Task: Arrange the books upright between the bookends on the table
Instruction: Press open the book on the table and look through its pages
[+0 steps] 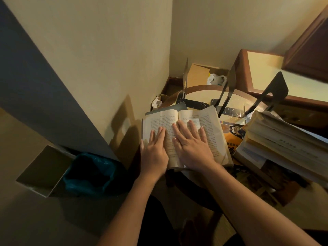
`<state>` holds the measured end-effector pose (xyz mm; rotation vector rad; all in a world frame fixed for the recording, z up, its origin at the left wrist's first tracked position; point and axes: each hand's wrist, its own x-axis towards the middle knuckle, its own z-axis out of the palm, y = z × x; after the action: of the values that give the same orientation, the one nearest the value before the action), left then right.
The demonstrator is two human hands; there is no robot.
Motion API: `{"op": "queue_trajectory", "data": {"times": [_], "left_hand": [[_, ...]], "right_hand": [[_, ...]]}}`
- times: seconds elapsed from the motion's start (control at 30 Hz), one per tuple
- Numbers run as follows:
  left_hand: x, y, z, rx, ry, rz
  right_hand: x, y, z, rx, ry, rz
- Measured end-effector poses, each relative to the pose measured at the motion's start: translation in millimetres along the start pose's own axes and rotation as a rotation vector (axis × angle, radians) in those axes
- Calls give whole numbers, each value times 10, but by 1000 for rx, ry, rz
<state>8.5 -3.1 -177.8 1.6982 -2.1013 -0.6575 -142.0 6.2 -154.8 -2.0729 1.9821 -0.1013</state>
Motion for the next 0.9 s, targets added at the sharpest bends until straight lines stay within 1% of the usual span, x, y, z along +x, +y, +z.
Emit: {"op": "queue_trajectory", "data": {"times": [0.1, 0.17, 0.37, 0.5, 0.6, 0.7, 0.77, 0.83, 0.9], "left_hand": [[-319, 30, 13, -19, -5, 7], [-347, 48, 8, -17, -12, 6], [229, 12, -78, 53, -24, -12], [488, 16, -184, 136, -90, 18], [345, -22, -165, 118, -84, 20], [28, -51, -54, 64, -24, -13], [-206, -16, 10, 45, 12, -4], [-367, 14, 56, 41, 20, 4], [-345, 20, 55, 59, 9, -3]], "right_hand": [[-8, -6, -7, 4, 5, -3], [-11, -3, -6, -1, 7, -2], [-8, -7, -1, 0, 1, 2], [-13, -3, -11, 1, -6, 5], [-18, -6, -21, 2, -16, -2], [-20, -12, -26, 7, -13, -4], [-20, -9, -23, 9, -6, -5], [-23, -10, -18, 12, 2, -5], [-23, -6, -11, 11, 9, -4]]}}
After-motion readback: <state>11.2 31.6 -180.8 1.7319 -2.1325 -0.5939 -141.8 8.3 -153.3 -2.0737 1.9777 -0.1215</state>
